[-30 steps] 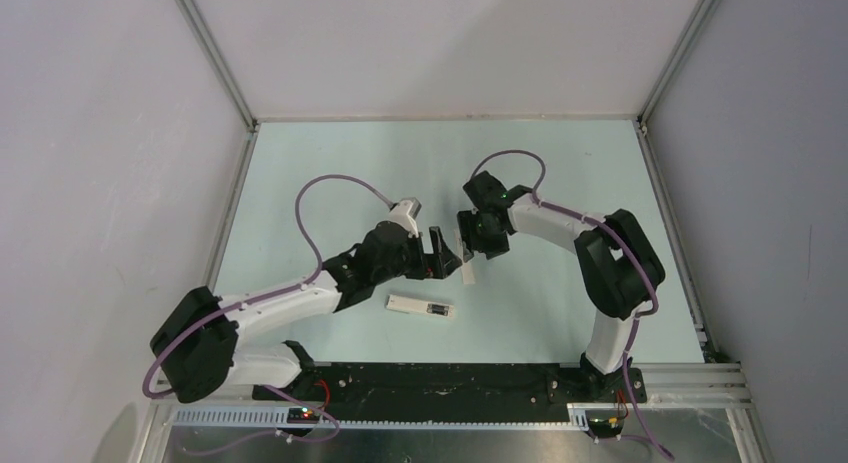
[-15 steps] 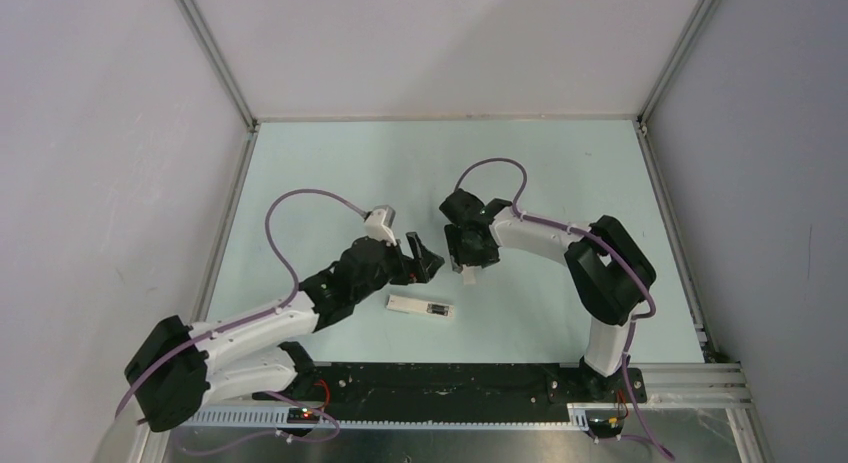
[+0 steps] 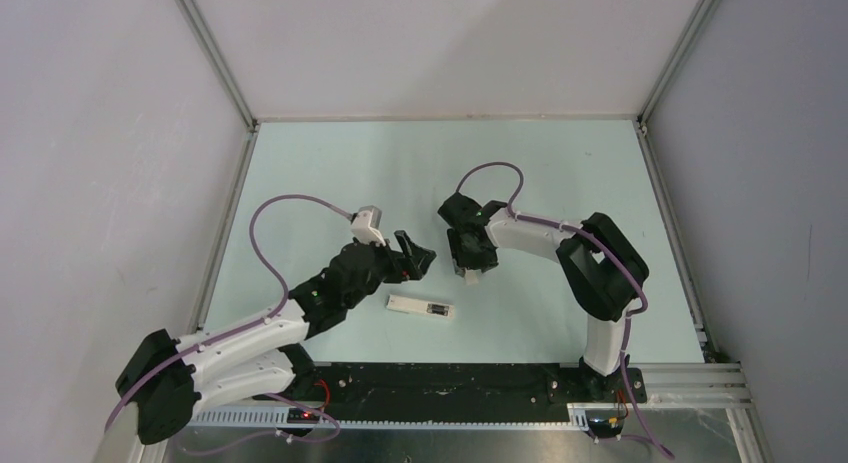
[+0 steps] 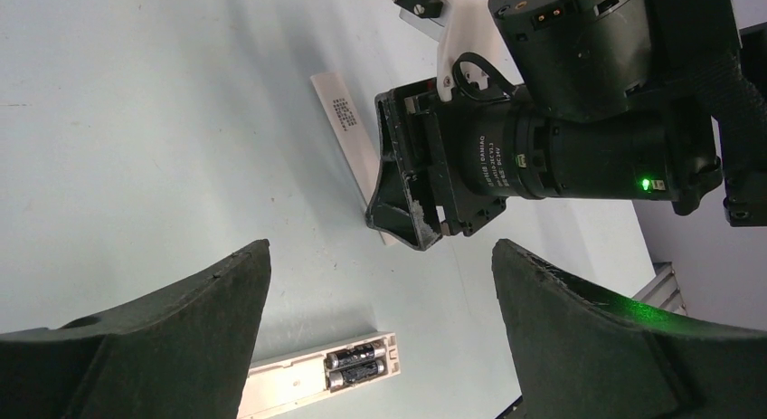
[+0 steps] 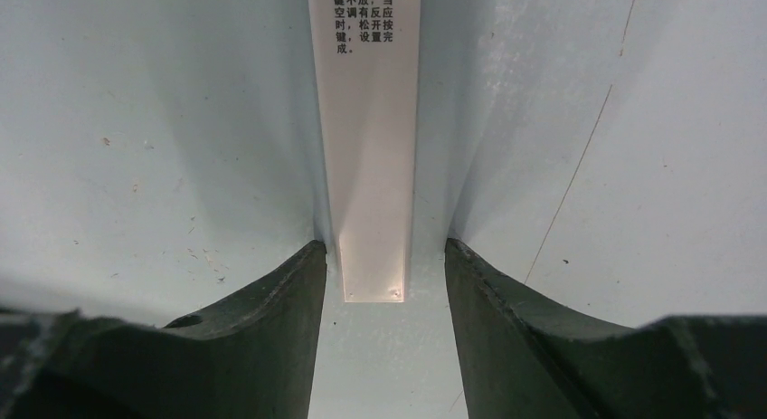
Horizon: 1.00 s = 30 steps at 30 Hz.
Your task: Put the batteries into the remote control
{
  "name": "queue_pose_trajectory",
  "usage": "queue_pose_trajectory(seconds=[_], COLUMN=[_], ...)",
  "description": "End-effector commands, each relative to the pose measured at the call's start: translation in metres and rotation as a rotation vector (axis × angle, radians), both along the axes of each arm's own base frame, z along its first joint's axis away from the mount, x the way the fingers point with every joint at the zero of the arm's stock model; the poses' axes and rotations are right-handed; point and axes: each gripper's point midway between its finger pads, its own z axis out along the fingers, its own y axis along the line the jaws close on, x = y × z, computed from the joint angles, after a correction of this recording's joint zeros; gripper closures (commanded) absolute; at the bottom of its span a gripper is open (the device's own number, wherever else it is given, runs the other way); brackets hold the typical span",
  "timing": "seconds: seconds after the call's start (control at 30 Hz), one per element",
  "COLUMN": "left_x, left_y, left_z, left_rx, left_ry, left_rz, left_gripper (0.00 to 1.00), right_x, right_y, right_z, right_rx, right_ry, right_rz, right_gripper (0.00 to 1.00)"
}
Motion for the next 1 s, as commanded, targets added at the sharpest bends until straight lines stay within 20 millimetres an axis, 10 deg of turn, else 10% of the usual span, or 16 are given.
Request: queue_pose_trajectory(seconds=[0.0, 0.63, 0.97], left_x=[0.006, 0.007, 0.016], left_y=[0.002, 0.008, 0.001], left_z=[0.012, 0.014, 0.002], left_rx=[-0.042, -0.061, -0.084], left_ry=[-0.038, -0.037, 0.046], left_rz=[0.041, 0.077, 0.09], left_gripper=[0.06, 0.06, 0.08], right_x=[-0.002, -0.003, 0.01], right_y=[-0.001, -0.008, -0.004], right_z=[-0.003, -0.014, 0.018], right_rx=[-0.019, -0.074, 0.032], right_ry=[-0.002, 0.007, -0.04], right_rz=[-0.014, 0.019, 0.045], right_gripper=[0.44, 0.68, 0.68])
